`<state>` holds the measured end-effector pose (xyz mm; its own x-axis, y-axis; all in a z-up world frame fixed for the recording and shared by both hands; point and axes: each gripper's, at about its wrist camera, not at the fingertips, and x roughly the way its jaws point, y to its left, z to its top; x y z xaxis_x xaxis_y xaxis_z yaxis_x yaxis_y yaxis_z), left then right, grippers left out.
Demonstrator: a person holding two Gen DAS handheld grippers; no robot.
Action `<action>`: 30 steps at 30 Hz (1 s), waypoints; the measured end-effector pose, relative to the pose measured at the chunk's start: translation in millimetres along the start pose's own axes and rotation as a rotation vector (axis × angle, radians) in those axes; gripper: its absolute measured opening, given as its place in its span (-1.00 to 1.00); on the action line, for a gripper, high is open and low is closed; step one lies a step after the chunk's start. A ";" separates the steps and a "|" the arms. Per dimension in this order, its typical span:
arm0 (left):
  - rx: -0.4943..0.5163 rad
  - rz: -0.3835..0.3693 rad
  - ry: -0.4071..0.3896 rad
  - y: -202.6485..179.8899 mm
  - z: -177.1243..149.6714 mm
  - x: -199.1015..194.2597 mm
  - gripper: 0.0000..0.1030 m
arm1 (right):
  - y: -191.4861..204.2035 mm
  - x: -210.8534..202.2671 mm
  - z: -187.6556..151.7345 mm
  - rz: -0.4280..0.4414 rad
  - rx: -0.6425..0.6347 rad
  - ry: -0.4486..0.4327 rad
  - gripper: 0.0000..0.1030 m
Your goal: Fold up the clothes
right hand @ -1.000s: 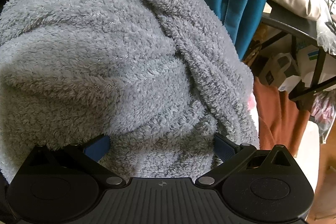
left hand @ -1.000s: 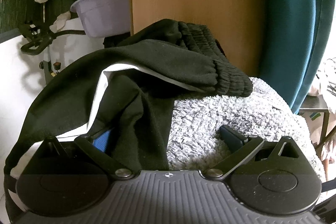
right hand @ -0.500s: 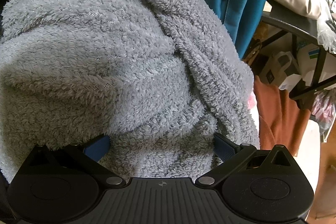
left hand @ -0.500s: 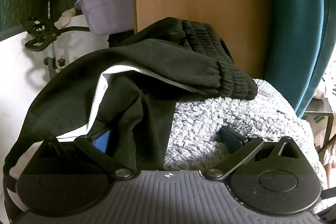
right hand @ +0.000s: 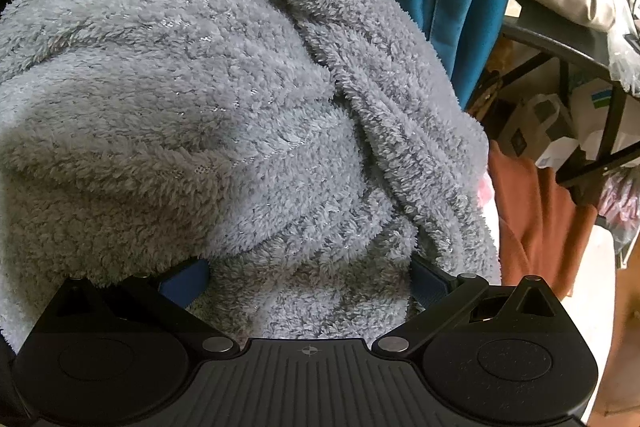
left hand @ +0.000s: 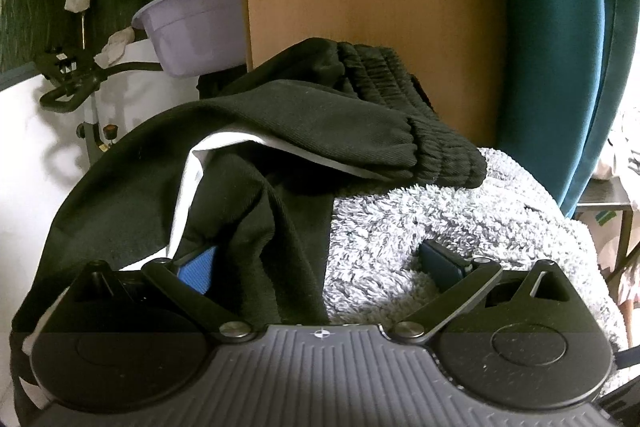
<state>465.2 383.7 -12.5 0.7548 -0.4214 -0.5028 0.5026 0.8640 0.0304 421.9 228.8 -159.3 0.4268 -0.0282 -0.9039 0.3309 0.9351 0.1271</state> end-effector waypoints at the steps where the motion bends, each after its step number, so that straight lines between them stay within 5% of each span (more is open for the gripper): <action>1: -0.004 -0.004 -0.001 0.9 -0.2 -0.7 1.00 | 0.2 0.2 -0.7 0.001 0.000 0.000 0.99; 16: -0.098 0.022 0.048 1.8 3.5 -7.4 1.00 | -7.9 4.6 -3.8 0.047 0.017 0.009 0.99; 30: -0.082 0.019 0.050 1.6 2.6 -9.3 1.00 | -16.2 14.3 -4.2 0.103 0.020 0.019 0.99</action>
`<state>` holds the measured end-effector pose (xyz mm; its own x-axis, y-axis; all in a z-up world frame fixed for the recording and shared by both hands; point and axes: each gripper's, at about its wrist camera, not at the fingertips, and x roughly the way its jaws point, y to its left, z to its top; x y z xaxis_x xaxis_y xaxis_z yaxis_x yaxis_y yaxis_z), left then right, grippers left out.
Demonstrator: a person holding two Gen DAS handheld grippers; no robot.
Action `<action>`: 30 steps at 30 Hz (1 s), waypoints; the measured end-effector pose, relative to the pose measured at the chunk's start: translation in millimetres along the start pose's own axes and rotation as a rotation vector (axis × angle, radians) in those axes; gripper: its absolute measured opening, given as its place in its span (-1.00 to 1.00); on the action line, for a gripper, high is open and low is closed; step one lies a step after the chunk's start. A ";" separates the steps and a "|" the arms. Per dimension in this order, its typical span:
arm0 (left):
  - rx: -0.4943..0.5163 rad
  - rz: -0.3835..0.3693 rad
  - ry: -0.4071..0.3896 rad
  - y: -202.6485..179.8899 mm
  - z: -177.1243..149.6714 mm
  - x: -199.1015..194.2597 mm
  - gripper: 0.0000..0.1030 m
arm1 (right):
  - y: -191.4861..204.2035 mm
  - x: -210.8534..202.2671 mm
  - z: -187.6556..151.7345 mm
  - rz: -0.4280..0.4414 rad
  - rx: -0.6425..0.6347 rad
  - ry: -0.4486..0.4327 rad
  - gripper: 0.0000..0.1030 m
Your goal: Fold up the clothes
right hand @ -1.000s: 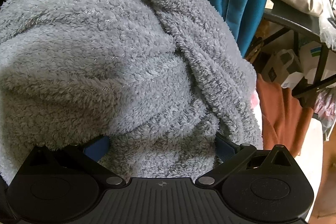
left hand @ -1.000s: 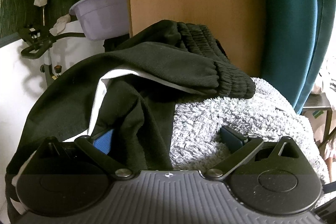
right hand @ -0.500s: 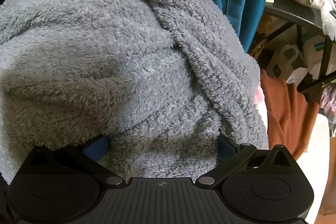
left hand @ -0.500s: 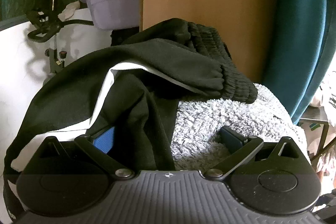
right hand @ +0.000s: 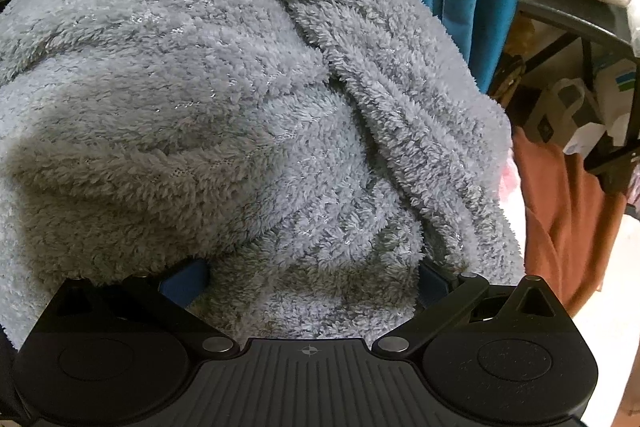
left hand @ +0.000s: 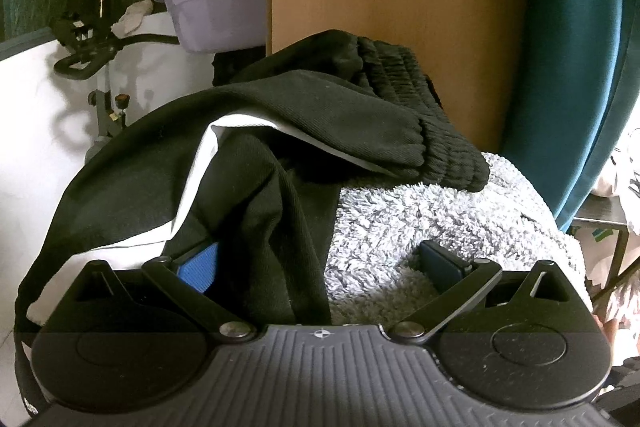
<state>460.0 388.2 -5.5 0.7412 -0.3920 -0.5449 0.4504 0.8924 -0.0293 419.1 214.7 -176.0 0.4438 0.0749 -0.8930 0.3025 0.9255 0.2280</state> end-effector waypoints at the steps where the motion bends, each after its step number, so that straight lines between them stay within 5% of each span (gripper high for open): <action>1: -0.002 -0.002 -0.009 0.4 -1.3 -0.2 1.00 | -1.2 1.0 0.7 0.002 -0.002 0.001 0.99; 13: 0.039 0.030 -0.021 -6.6 1.3 -12.2 1.00 | -51.3 -22.9 -0.9 0.065 0.068 -0.095 0.99; 20: 0.148 0.100 -0.021 -34.1 -3.7 -52.8 0.99 | -86.5 -43.6 -13.0 0.091 0.035 -0.129 0.99; 30: 0.118 0.116 0.056 -96.1 -36.9 -122.0 0.99 | -98.4 -105.2 -41.9 0.132 -0.081 -0.158 0.99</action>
<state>307.9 358.5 32.9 0.7641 -0.2717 -0.5851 0.4213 0.8970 0.1336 307.4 131.4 -120.7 0.6040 0.1440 -0.7839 0.1671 0.9388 0.3012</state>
